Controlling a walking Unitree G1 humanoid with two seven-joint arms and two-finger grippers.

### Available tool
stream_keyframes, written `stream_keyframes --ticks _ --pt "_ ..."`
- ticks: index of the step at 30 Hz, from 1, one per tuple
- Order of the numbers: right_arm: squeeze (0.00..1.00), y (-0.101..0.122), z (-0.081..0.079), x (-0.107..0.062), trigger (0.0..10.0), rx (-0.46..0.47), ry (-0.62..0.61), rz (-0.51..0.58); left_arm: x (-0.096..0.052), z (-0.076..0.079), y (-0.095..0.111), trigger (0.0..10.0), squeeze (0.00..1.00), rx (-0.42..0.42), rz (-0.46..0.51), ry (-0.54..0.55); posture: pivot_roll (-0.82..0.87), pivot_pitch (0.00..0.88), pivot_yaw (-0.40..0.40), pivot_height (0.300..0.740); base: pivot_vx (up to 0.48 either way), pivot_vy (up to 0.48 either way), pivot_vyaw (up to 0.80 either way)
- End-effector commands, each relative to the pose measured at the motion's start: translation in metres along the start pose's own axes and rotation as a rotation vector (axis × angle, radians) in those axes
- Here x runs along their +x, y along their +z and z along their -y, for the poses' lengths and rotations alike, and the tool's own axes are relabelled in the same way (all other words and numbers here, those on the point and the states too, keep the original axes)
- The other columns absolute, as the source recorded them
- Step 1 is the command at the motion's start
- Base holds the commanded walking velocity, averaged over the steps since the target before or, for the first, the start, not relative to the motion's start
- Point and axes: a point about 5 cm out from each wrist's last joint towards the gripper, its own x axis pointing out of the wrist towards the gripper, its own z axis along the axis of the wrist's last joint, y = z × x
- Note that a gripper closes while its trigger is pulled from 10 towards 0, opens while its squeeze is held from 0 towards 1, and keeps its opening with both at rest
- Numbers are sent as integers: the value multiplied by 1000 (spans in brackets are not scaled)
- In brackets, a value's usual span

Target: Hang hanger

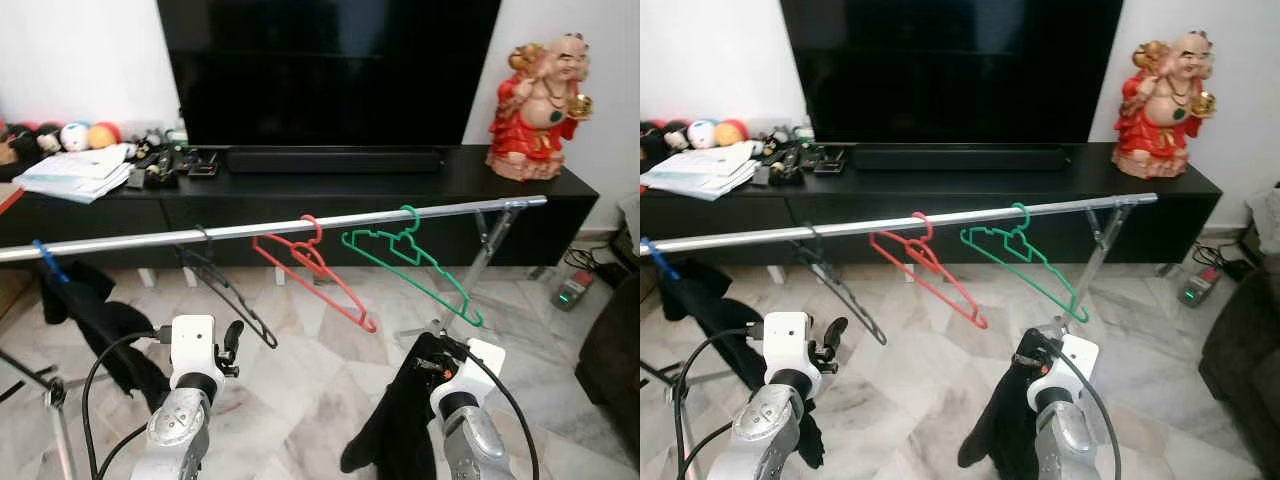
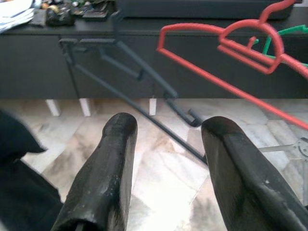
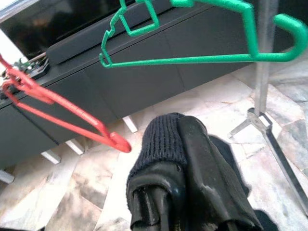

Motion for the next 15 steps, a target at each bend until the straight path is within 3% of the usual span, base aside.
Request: stream_keyframes --ticks 1,9,15 --pt "0 7 -6 4 10000 -16 28 35 -1 -3 4 10000 0 8 21 15 72 0 9 740 0 0 800" --pt "0 0 -6 1 10000 -2 27 17 -2 -5 4 10000 0 12 15 13 72 0 18 740 0 0 784" --pt "0 -8 5 -2 10000 10 -35 -18 -5 3 -3 10000 0 -9 -8 -70 62 0 32 740 0 0 0"
